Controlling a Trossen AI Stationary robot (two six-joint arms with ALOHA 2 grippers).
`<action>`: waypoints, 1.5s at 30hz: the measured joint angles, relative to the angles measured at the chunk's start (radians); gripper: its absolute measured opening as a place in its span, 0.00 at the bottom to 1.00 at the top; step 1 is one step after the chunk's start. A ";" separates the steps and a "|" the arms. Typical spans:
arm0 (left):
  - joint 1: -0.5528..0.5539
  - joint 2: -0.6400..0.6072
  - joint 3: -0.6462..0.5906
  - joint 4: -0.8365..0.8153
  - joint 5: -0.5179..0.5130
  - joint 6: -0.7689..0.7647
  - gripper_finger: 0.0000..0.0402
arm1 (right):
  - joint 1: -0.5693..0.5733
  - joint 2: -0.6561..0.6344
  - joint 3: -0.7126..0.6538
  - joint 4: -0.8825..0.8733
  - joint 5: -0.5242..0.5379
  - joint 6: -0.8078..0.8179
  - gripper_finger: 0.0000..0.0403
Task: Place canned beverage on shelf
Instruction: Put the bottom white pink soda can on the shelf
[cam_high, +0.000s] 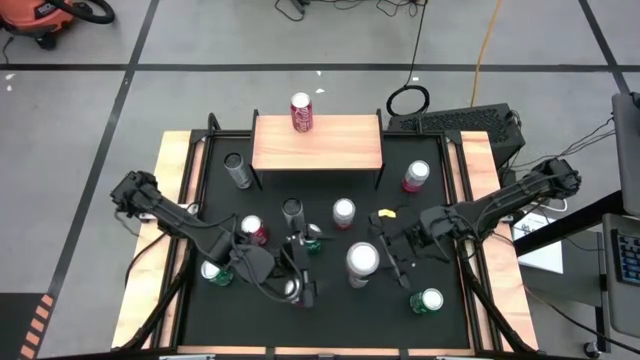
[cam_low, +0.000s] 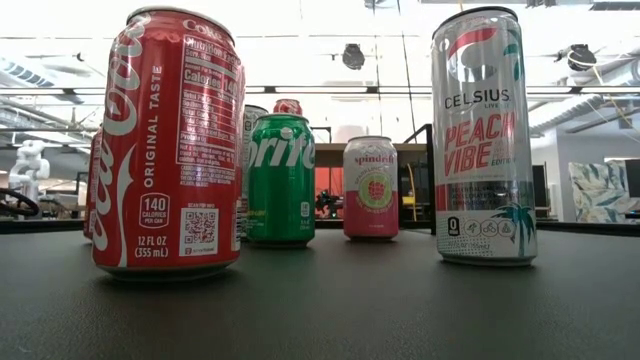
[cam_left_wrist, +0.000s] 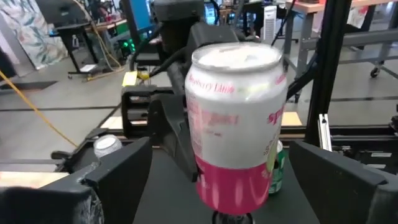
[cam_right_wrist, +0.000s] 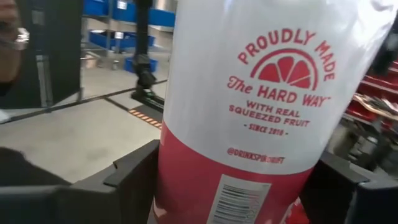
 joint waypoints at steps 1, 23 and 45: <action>0.000 0.009 0.000 0.018 0.003 0.009 0.93 | 0.000 0.000 0.000 0.002 -0.012 -0.005 0.72; 0.032 0.190 -0.001 0.323 0.012 0.086 0.93 | -0.030 0.000 0.001 -0.009 -0.020 -0.019 0.72; 0.034 0.193 -0.001 0.297 -0.042 0.153 0.69 | -0.032 -0.004 0.000 -0.059 0.093 0.102 0.87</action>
